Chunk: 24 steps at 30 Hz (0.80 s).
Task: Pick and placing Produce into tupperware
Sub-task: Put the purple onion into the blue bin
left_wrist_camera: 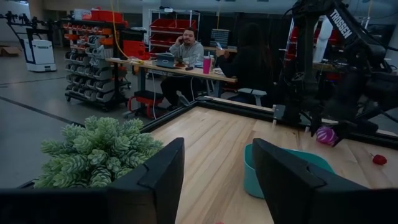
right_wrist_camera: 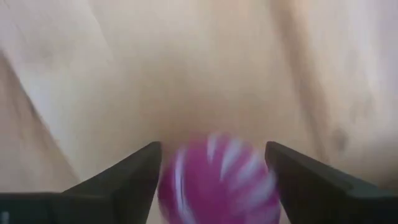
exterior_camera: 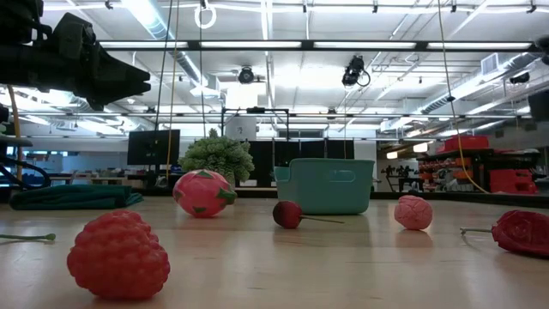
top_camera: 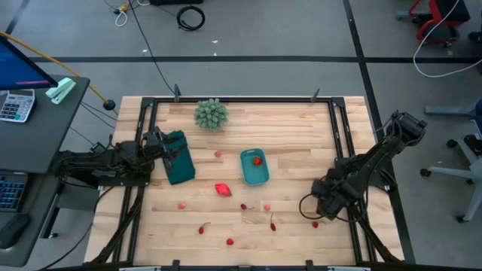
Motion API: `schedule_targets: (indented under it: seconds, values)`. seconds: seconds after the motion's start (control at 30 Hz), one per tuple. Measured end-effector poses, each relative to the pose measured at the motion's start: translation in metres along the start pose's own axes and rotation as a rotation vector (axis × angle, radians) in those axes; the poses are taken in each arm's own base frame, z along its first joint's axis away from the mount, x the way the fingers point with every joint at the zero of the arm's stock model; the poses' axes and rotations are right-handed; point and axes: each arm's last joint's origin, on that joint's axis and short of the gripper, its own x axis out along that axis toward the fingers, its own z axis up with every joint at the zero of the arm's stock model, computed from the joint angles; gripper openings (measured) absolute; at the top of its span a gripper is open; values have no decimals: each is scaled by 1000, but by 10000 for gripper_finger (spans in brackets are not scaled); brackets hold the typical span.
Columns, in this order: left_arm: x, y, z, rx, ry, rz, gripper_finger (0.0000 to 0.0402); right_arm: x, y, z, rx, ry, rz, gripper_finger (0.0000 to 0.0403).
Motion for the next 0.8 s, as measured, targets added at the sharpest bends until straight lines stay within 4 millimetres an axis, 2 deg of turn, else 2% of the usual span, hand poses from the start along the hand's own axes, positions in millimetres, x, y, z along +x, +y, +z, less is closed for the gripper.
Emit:
schedule_targets:
  seconds: [0.17,0.4,0.5,0.63,0.8]
  values:
    - [0,0,0,0,0,0,191,-4,4,9,44,-160,-12,277]
    - [0,0,0,-1,0,0,198,-4,4,7,-21,-68,19,262]
    - [0,0,0,0,0,0,199,-4,3,4,-34,26,26,262]
    - [0,0,0,0,0,0,194,-4,-1,-2,-4,160,18,261]
    - [0,0,0,0,0,0,195,-5,0,-4,10,219,39,262]
